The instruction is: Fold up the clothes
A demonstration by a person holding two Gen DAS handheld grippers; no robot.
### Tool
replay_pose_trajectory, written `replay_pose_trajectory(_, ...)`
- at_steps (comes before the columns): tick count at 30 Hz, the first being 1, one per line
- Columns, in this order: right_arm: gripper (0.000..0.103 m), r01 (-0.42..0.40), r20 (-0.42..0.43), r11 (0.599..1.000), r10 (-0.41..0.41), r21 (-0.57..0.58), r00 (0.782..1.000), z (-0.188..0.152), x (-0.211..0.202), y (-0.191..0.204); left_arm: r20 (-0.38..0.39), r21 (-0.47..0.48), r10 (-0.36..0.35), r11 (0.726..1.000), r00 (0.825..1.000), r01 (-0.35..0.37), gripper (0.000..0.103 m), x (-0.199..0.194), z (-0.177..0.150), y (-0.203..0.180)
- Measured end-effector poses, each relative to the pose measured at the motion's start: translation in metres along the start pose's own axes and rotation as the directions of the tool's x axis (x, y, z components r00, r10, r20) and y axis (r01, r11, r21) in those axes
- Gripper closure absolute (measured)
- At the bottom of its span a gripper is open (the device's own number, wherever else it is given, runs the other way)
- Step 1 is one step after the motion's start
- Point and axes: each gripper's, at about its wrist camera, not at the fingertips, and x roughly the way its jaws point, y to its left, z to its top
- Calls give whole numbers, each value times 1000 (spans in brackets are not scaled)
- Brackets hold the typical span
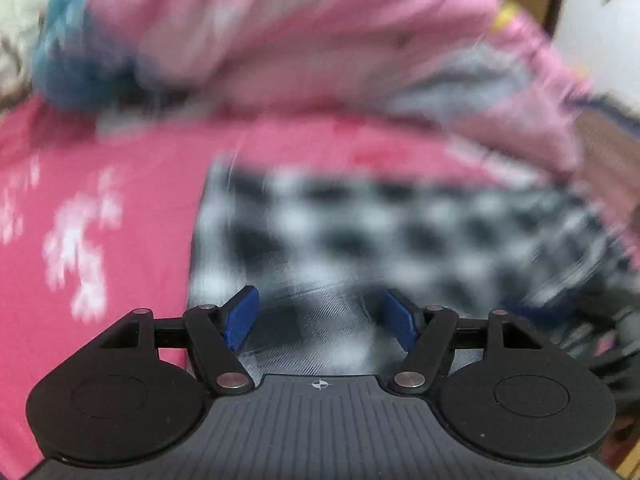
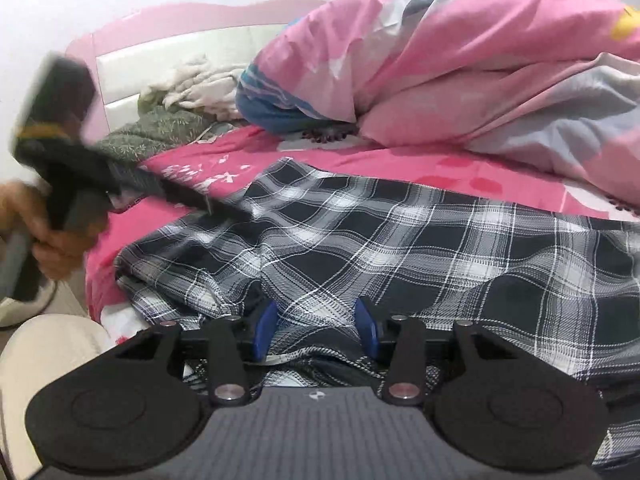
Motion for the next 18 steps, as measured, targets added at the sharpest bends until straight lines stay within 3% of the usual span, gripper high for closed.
replay_pose_trajectory(3, 57, -8, 9, 1000, 8, 9, 1000, -4, 0, 1, 50, 20, -8, 1000, 999, 7, 34, -6, -8, 3)
replay_pose_trajectory(11, 57, -25, 11, 999, 25, 36, 1000, -7, -11, 0, 73, 63, 43, 997, 996, -47, 34, -29, -5, 3)
replay_pose_trajectory(14, 57, -18, 4, 999, 17, 42, 1000, 6, -20, -1, 88, 70, 55, 996, 995, -62, 34, -43, -10, 0)
replay_pose_trajectory(18, 60, -32, 66, 999, 32, -10, 997, 49, -33, 7, 104, 127, 109, 984, 989, -122, 34, -58, -25, -5)
